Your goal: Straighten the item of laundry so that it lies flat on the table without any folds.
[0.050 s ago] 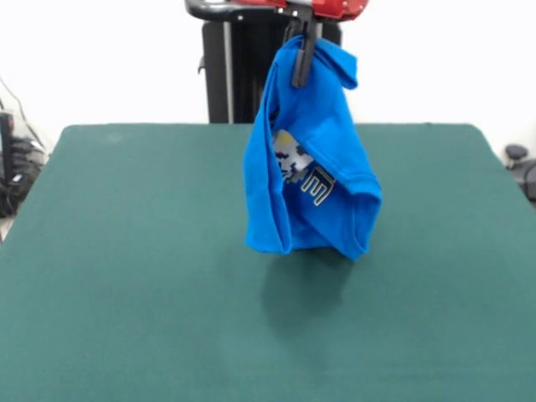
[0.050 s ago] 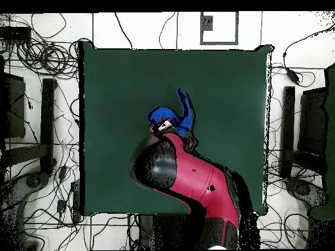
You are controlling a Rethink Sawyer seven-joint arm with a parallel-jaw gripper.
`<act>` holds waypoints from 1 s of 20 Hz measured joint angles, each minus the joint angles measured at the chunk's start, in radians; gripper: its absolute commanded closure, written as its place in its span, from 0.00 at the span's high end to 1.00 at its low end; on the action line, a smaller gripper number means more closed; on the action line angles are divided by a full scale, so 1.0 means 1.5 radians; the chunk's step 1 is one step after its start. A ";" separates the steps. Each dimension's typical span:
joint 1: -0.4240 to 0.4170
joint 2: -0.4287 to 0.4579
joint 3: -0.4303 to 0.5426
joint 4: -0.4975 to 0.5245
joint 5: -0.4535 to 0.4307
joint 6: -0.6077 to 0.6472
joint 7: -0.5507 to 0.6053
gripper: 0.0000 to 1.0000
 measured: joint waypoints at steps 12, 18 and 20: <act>0.012 0.004 0.000 -0.071 -0.025 0.122 0.000 0.00; 0.010 0.007 0.000 -0.127 -0.027 0.175 0.000 0.00; 0.008 0.008 0.000 -0.141 -0.027 0.179 0.000 0.00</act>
